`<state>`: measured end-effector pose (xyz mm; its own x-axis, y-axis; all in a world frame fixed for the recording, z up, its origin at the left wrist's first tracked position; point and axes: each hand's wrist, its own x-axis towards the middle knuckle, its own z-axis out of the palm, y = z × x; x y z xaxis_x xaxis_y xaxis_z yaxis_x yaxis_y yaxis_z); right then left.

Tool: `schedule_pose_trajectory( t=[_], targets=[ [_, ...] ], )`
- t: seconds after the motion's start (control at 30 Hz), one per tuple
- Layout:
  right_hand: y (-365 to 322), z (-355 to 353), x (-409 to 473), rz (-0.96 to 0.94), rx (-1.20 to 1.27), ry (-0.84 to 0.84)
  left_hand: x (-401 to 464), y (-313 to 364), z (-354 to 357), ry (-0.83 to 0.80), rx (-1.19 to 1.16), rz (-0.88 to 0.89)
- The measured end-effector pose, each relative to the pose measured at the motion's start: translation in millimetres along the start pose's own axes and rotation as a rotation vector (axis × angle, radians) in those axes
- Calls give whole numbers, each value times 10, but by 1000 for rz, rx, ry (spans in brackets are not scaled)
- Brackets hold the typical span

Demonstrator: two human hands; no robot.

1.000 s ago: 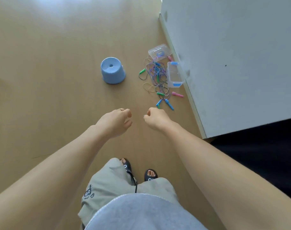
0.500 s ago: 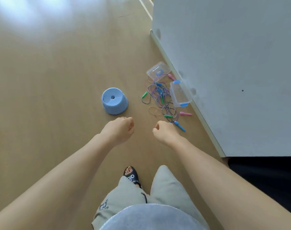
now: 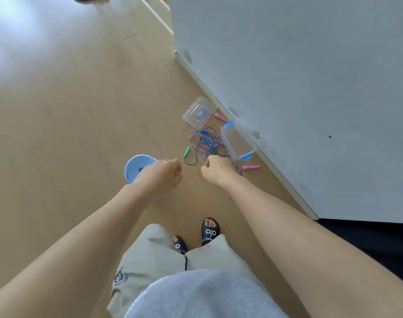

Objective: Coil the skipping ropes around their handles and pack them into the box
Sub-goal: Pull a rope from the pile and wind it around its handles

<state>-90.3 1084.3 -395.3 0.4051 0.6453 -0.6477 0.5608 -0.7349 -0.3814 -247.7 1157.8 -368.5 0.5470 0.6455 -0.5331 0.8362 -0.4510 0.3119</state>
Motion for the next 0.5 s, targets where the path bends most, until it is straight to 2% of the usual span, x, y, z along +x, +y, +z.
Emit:
schedule_pose_trajectory(
  t=[0.27,0.5],
  targets=[
    [-481,-302,704,121,71,34,1111,-310,-587,-86,152,214],
    [-670,-452,1146,291,249,166,1970,-361,-992,-221,255,376]
  ],
)
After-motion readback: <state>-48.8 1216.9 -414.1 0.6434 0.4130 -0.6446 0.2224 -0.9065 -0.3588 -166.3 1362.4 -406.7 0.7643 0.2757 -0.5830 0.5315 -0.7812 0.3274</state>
